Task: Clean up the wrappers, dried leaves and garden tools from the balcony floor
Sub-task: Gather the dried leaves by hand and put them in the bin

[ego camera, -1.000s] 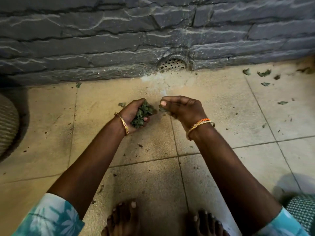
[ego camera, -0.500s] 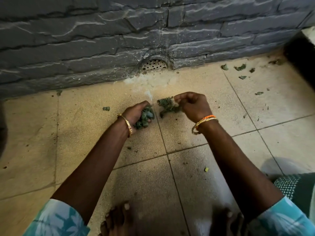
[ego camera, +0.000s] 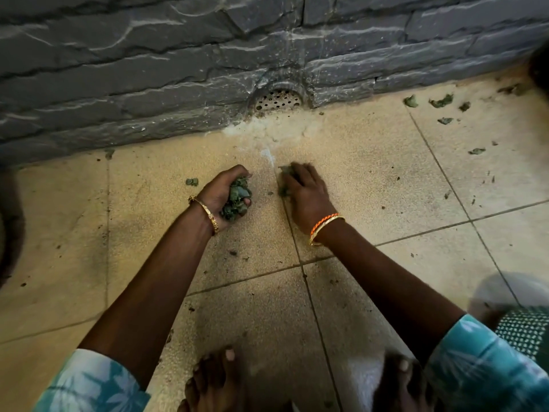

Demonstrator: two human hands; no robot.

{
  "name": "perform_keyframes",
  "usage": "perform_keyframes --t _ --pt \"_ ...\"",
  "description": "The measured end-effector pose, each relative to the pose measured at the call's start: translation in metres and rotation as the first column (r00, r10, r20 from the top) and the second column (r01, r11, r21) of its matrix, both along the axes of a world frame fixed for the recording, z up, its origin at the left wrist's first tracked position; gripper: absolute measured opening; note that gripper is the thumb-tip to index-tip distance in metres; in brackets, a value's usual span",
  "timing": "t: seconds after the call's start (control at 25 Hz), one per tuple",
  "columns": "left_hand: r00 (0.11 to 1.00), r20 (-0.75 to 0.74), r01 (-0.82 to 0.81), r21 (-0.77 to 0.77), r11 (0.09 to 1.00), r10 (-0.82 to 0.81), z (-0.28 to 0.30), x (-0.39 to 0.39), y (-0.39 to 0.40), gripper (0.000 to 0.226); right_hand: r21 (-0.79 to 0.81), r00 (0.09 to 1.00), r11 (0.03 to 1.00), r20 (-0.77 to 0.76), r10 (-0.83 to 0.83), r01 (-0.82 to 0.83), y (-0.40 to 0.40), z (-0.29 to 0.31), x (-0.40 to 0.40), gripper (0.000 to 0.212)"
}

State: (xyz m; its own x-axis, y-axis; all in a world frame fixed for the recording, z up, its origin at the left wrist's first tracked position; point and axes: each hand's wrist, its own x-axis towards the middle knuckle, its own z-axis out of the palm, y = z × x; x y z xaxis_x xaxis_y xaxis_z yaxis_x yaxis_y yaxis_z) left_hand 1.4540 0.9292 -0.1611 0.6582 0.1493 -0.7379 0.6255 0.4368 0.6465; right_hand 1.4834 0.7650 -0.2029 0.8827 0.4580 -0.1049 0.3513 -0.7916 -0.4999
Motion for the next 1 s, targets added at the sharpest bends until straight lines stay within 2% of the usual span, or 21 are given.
perform_keyframes --t 0.08,0.2,0.24,0.36,0.44,0.56,0.64,0.8,0.88,1.0 --pt "0.999 0.015 -0.048 -0.035 0.998 0.049 0.000 -0.002 0.004 0.026 0.109 0.991 0.992 0.119 0.056 -0.069 -0.005 -0.008 -0.010 0.037" --pt "0.994 0.032 -0.105 -0.042 0.994 0.107 0.001 -0.009 0.011 0.021 0.151 0.953 0.981 0.293 0.074 -0.123 -0.013 -0.003 -0.012 0.030" --pt "0.993 0.031 -0.117 -0.038 0.992 0.118 0.001 -0.013 0.013 0.020 0.203 0.957 0.974 0.289 0.035 -0.097 -0.014 0.003 -0.008 0.028" --pt "0.986 0.021 -0.162 -0.012 0.987 0.163 0.003 -0.029 0.026 0.022 0.375 0.982 0.924 0.133 -0.137 0.078 -0.014 0.025 0.008 0.028" --pt "0.983 0.021 -0.181 0.034 0.983 0.180 0.006 -0.040 0.038 0.022 0.285 0.983 0.955 0.132 -0.127 0.085 -0.008 0.033 0.023 0.030" --pt "0.980 0.003 -0.200 0.068 0.977 0.200 0.008 -0.056 0.052 0.027 0.049 0.991 0.998 0.133 0.026 -0.033 0.007 0.028 0.037 0.026" --pt "0.974 -0.009 -0.227 0.072 0.971 0.228 0.007 -0.064 0.057 0.028 0.057 0.994 0.998 0.103 0.033 -0.039 0.017 0.020 0.033 0.030" --pt "0.961 -0.016 -0.274 0.041 0.961 0.275 0.004 -0.080 0.066 0.023 0.162 0.996 0.984 0.068 0.065 -0.075 0.045 0.003 0.005 0.061" --pt "0.961 -0.015 -0.275 0.030 0.961 0.275 0.001 -0.086 0.070 0.020 0.150 0.991 0.980 0.055 0.122 -0.129 0.069 -0.001 -0.003 0.070" --pt "0.959 -0.008 -0.283 0.055 0.958 0.284 0.000 -0.092 0.078 0.021 0.089 0.963 0.959 0.062 0.264 -0.269 0.107 -0.003 -0.007 0.071"
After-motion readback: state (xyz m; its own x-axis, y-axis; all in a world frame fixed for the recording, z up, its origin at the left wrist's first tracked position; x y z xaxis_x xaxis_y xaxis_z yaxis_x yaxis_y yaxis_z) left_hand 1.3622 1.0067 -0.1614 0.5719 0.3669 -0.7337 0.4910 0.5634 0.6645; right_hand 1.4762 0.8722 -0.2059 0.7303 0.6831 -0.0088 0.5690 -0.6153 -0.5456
